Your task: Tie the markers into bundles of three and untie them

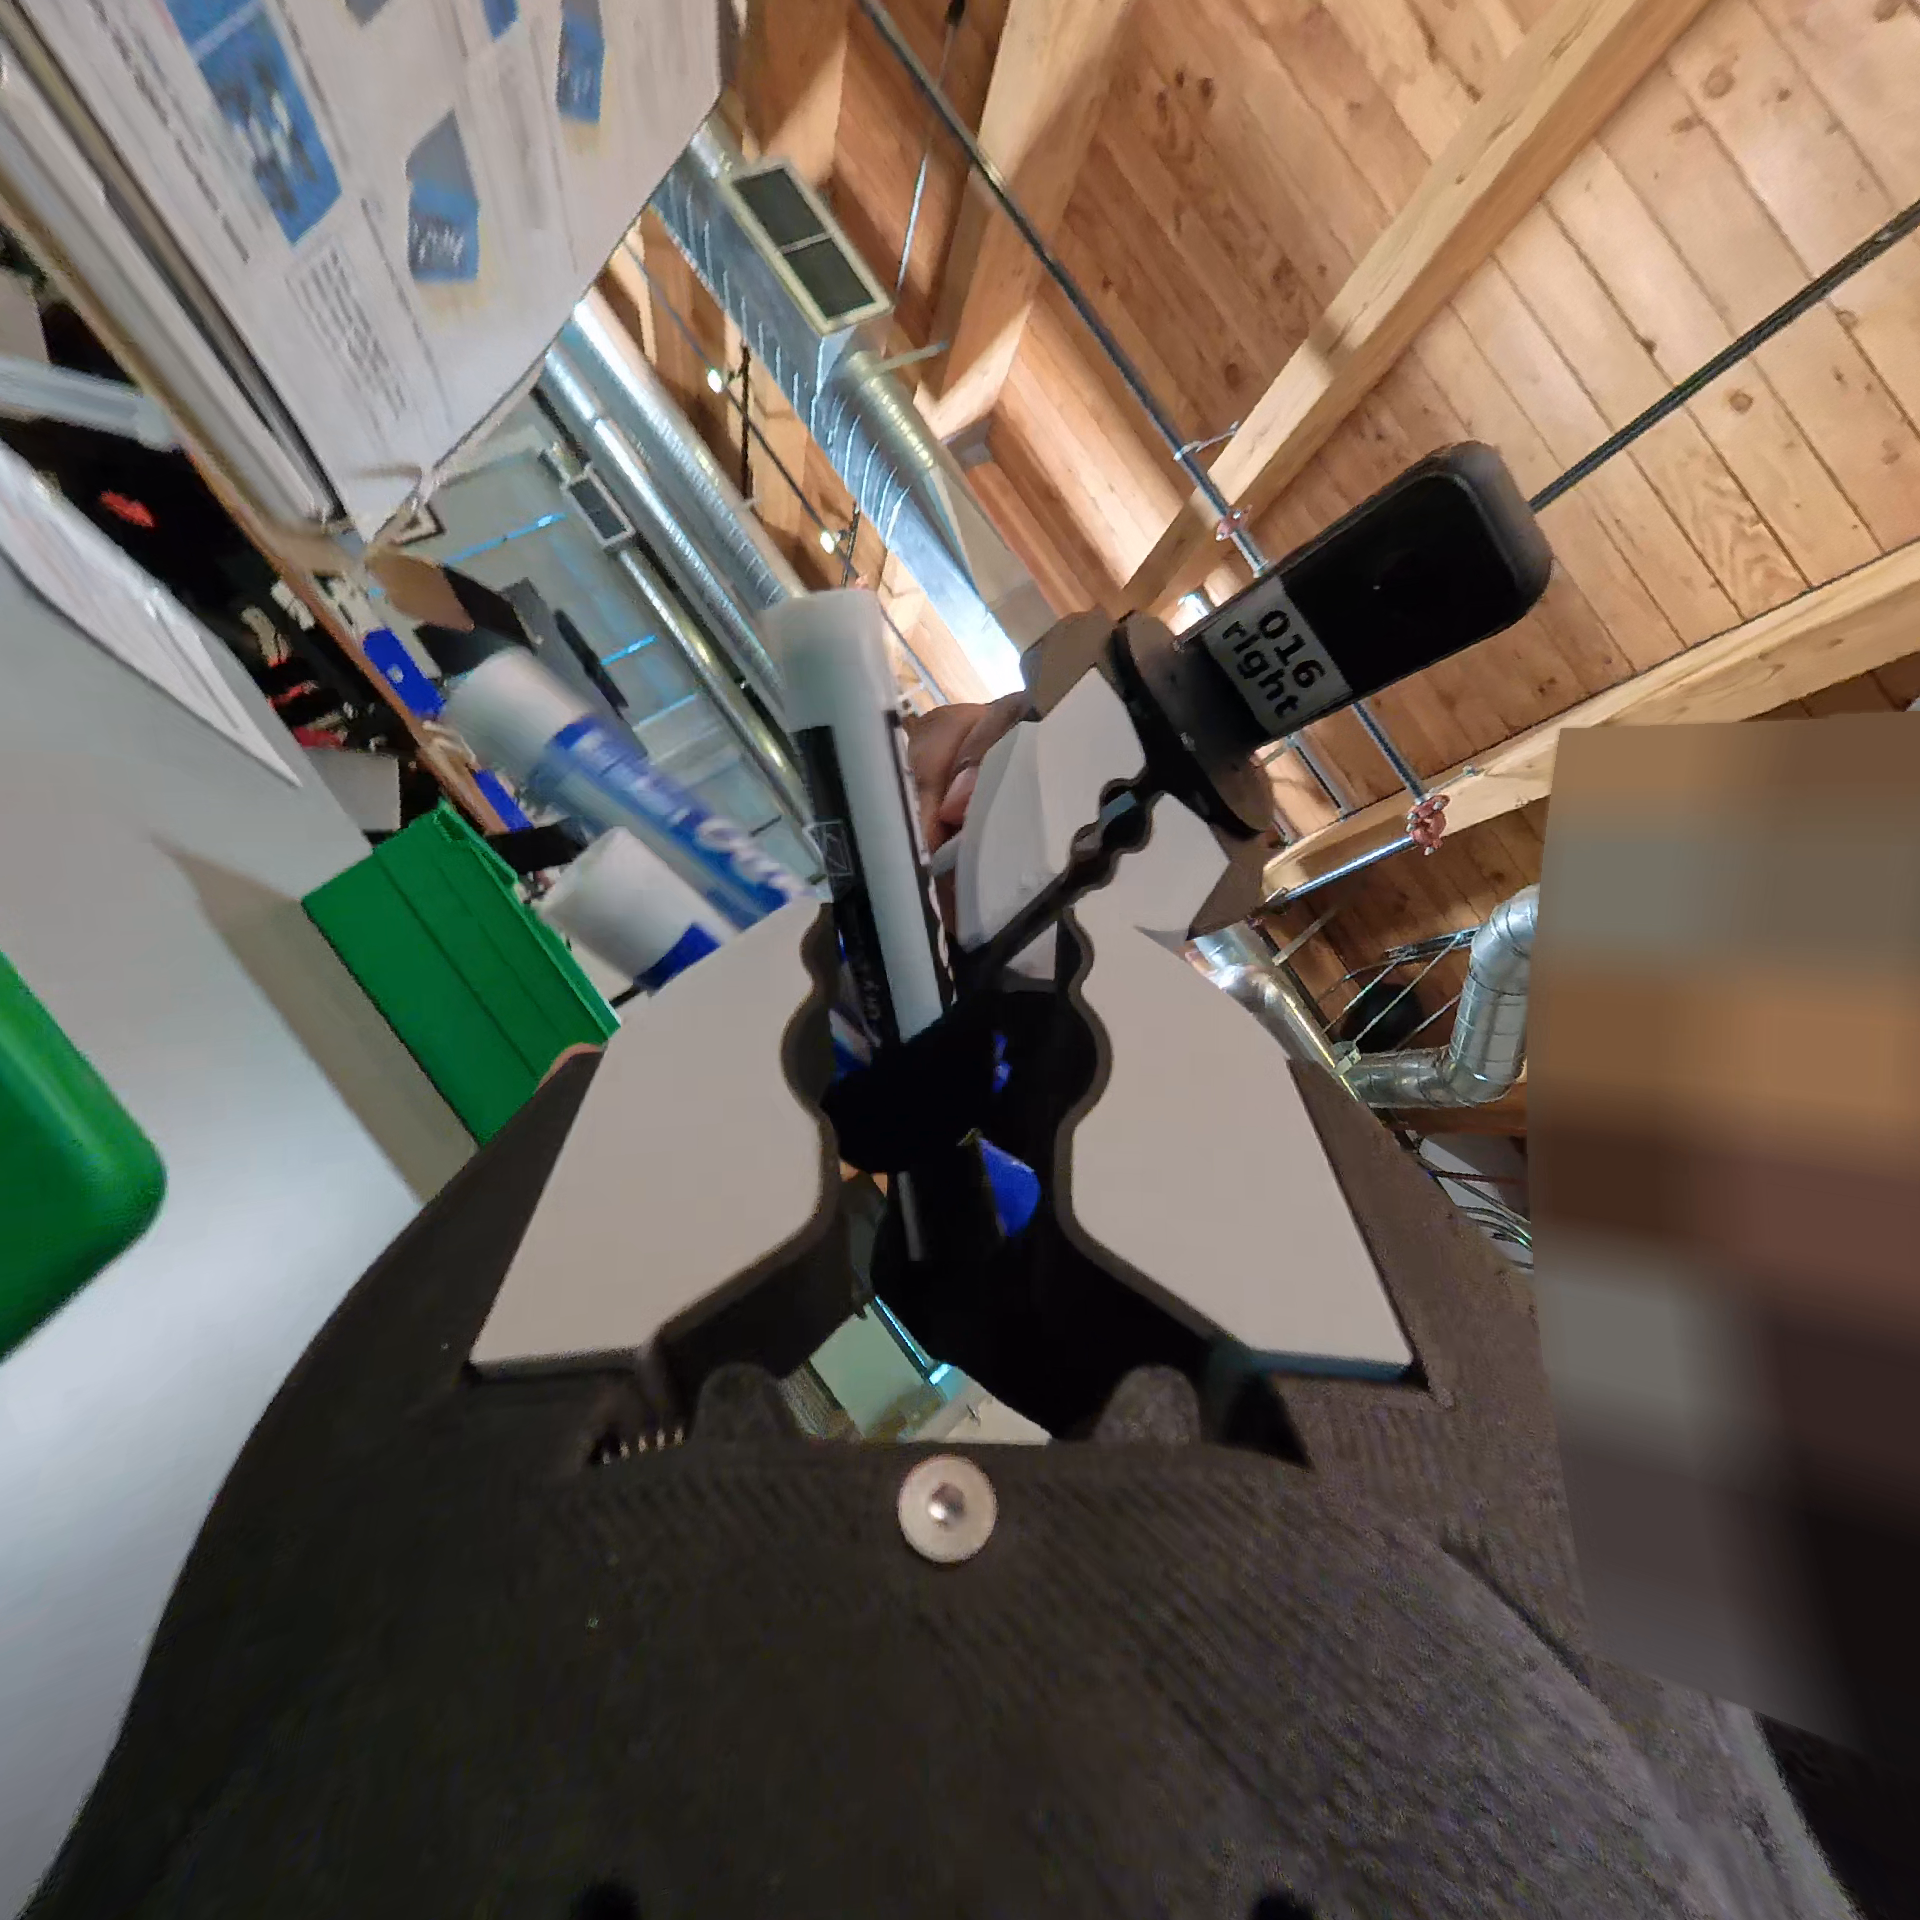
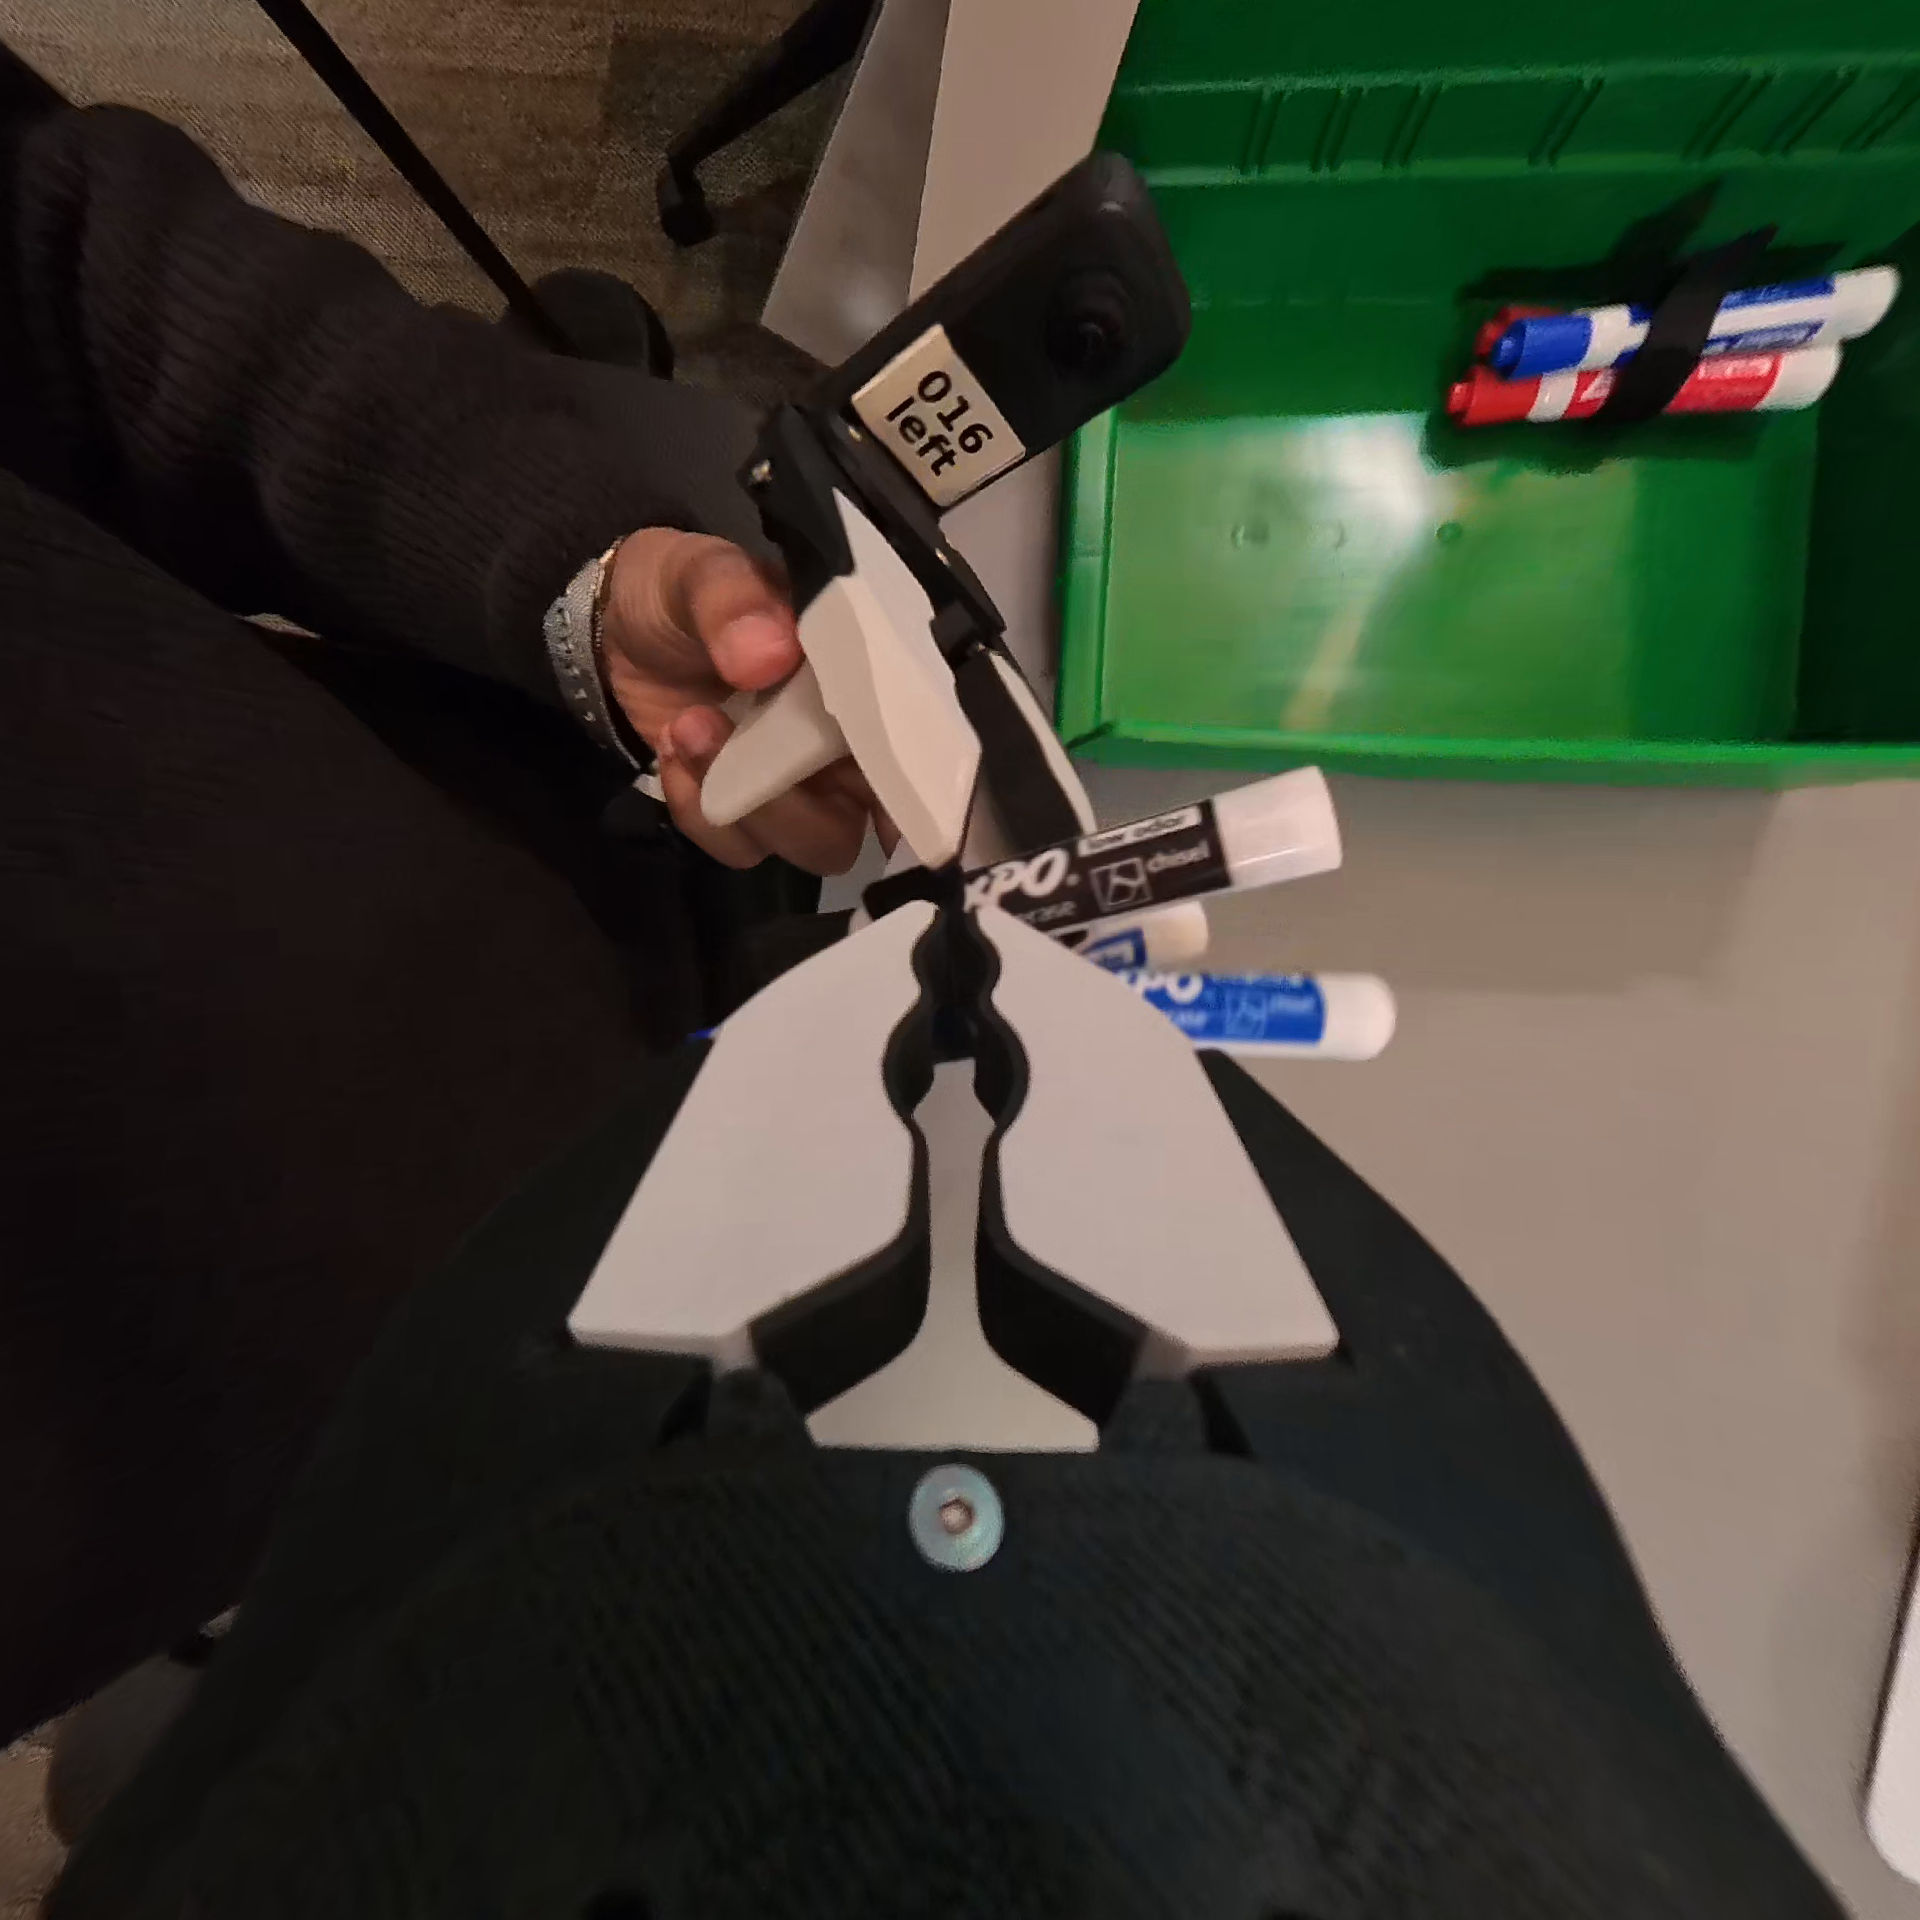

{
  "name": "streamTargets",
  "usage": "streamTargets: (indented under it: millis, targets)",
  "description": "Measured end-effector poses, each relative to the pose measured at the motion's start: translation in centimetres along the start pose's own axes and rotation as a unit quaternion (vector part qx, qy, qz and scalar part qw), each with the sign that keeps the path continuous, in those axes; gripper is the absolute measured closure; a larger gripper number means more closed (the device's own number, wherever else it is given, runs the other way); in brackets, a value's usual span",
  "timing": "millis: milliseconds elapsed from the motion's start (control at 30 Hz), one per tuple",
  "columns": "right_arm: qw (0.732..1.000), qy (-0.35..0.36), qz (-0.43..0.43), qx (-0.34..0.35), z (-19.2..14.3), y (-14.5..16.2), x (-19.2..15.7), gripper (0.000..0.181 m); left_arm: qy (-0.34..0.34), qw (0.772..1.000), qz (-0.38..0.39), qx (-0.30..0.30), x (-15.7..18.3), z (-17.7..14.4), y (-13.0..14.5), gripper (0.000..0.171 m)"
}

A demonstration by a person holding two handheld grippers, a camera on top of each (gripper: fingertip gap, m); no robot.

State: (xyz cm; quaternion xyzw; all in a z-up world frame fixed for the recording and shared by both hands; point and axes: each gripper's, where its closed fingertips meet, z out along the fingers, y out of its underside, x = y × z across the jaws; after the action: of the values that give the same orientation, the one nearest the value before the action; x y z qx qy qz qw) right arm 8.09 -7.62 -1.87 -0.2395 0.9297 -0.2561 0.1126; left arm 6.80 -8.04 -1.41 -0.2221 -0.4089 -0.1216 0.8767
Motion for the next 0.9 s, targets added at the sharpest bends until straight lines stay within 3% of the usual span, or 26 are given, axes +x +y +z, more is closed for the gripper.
streamTargets:
  millis: [200, 433, 667, 900]
  targets:
    - [1.000, -0.003, -0.031, 0.002, 2.5, -4.9, 2.7, 0.179, -0.050, 0.994, 0.077, 0.066, 1.0, -2.9, -5.6, 0.132]
    - [1.000, -0.005, -0.030, 0.005, 6.1, -10.5, 7.1, 0.179, -0.125, 0.974, 0.108, 0.154, 0.6, -8.5, -12.3, 0.134]
    - [0.999, 0.013, -0.012, -0.027, 10.5, -10.1, 10.5, 0.179, -0.208, 0.957, 0.105, 0.176, -0.7, -11.9, -13.8, 0.138]
    - [0.999, 0.011, 0.015, -0.033, 12.2, -8.1, 11.7, 0.179, -0.284, 0.938, 0.143, 0.136, -2.6, -12.1, -13.1, 0.137]
